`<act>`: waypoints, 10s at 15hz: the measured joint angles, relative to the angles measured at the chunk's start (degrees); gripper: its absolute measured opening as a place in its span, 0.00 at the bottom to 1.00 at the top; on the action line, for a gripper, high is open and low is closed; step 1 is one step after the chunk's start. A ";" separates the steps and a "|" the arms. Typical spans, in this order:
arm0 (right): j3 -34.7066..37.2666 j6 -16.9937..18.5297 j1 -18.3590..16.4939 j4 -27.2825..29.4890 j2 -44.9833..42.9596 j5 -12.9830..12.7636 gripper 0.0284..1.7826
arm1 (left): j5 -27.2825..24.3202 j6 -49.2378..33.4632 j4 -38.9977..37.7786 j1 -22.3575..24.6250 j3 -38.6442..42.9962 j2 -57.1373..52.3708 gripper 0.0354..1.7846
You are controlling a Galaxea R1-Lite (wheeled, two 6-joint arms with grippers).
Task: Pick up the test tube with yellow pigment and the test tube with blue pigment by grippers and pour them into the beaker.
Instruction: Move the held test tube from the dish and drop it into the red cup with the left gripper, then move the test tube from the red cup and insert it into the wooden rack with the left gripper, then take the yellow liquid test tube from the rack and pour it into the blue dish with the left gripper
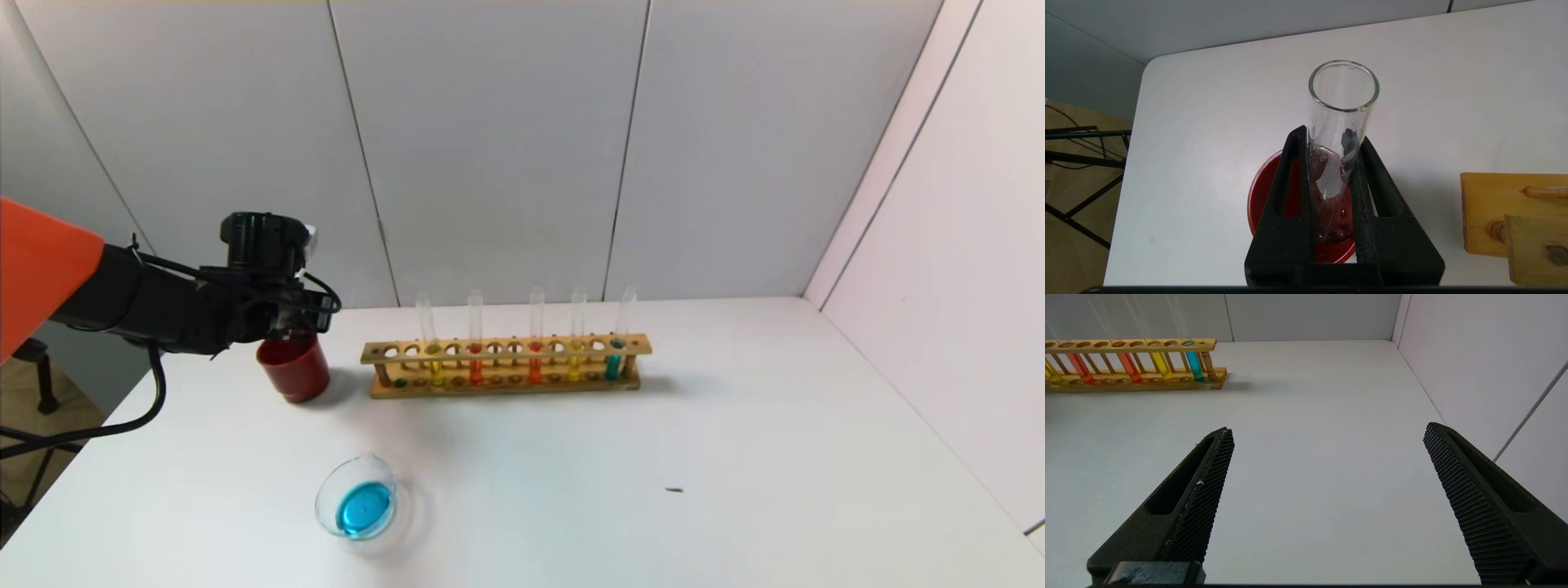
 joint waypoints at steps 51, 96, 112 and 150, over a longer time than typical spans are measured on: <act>0.00 0.00 0.02 -0.02 0.00 0.00 0.95 | 7.94 -11.96 -28.20 -21.50 9.16 4.08 0.97; 0.00 0.00 0.00 -0.02 0.00 0.00 0.95 | 10.36 -10.28 -14.69 -21.27 -5.90 -0.09 0.19; 0.00 0.01 0.00 -0.02 0.00 -0.02 0.95 | 11.02 -5.66 -4.00 -17.31 11.82 -18.05 0.19; 0.00 0.01 0.02 -0.02 0.00 0.00 0.95 | 10.67 19.76 12.58 -16.75 28.00 -19.90 0.19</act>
